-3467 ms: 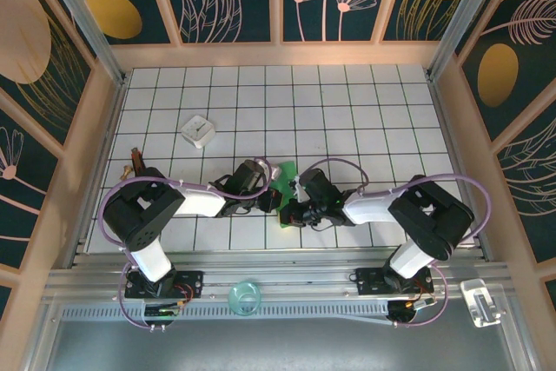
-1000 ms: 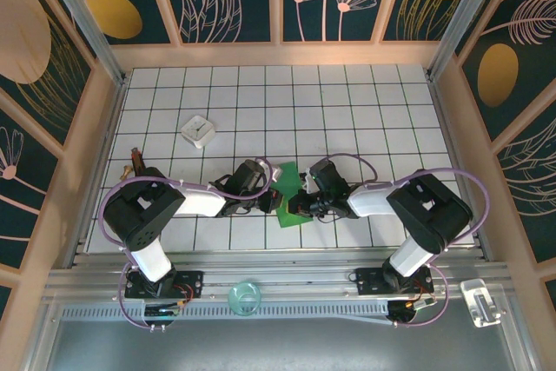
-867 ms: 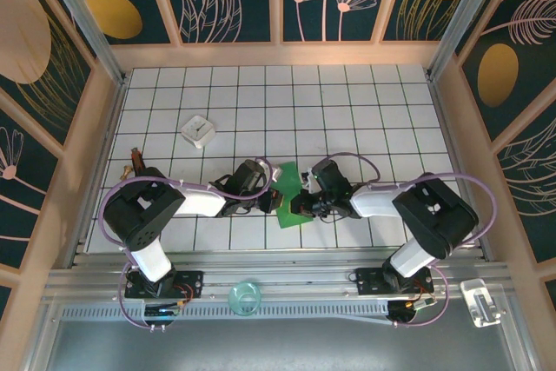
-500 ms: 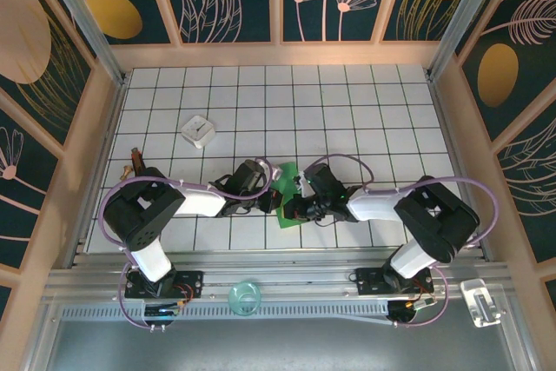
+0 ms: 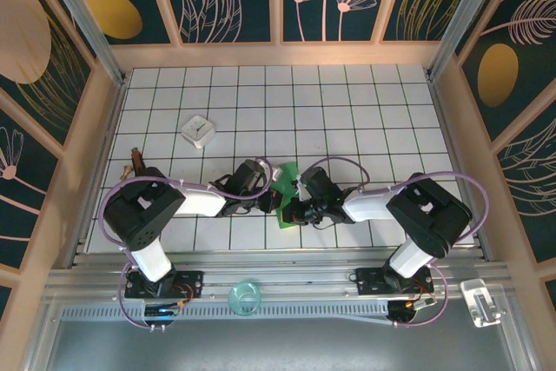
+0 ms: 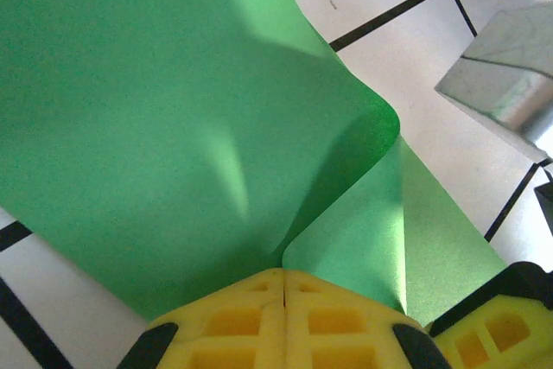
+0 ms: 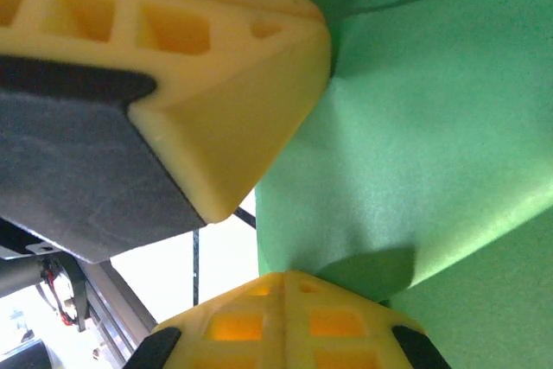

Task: Fold a paper plane with a square sheet of paper (pick it up from the middle)
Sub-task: Fold the triangle at the bottom-center of the table.

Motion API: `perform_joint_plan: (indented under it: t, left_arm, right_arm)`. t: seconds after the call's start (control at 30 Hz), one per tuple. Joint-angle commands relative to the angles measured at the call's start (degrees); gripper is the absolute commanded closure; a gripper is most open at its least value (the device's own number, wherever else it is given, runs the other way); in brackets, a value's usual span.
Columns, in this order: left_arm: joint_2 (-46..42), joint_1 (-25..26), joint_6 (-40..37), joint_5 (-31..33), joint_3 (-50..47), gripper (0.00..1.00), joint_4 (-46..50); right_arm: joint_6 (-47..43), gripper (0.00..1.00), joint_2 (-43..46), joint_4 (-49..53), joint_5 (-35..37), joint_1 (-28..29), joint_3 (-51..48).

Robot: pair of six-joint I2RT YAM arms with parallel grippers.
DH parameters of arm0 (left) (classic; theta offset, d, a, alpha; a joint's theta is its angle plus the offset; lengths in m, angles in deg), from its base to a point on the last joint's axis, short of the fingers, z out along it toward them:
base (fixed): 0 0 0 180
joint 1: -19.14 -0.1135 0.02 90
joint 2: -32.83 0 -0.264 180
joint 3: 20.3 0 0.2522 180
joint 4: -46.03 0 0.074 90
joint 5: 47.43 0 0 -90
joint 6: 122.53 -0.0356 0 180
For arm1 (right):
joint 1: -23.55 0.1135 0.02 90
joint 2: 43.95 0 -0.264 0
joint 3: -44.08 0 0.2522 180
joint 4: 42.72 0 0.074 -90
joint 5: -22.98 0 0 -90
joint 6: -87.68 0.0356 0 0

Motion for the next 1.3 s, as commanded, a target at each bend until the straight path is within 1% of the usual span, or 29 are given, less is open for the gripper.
perform_joint_plan:
  t: [0.0, 0.2, 0.53, 0.7, 0.8, 0.9, 0.97, 1.07, 1.13, 1.27]
  left_arm:
    - [2.71, -0.42, -1.28, 2.39, -0.25, 1.0, 5.2]
    - [2.62, -0.41, -1.21, 2.58, -0.33, 1.0, 5.32]
    - [2.41, -0.37, -1.22, 2.83, -0.43, 1.0, 5.35]
    - [2.4, -0.39, -1.39, 2.91, -0.29, 1.0, 5.55]
    - [2.4, -0.35, -1.55, 2.71, -0.32, 1.0, 5.48]
    - [2.39, -0.39, -1.46, 2.49, -0.43, 1.0, 5.39]
    - [2.53, -0.35, -1.55, 2.37, -0.42, 1.0, 5.4]
    - [2.7, -0.39, -1.49, 2.23, -0.44, 1.0, 5.22]
    - [2.77, -0.37, -1.35, 2.05, -0.33, 1.0, 5.22]
    - [2.79, -0.42, -1.26, 2.05, -0.34, 1.0, 5.27]
  right_arm:
    - [-1.43, 1.0, 0.71, 8.53, 0.95, 2.11, -1.93]
    - [-2.02, 1.0, 1.07, 11.24, 1.34, 4.32, -0.38]
    - [-0.43, 1.0, 1.33, 9.94, 0.37, 8.11, -0.07]
    - [-0.59, 1.0, 2.05, 10.36, -0.01, 8.53, -0.63]
    - [-1.4, 1.0, 4.88, 9.98, -1.49, 6.12, -0.72]
    - [-1.38, 1.0, 9.66, 6.9, -4.42, 0.9, -0.99]
    - [-1.67, 1.0, 11.13, 5.99, -5.94, -2.96, -0.5]
    - [-2.65, 1.0, 10.45, 6.32, -5.81, -8.61, 0.56]
    - [-3.29, 1.0, 9.08, 6.02, -5.61, -10.81, 1.35]
    - [-5.28, 1.0, 4.87, 6.53, -5.77, -11.58, 4.47]
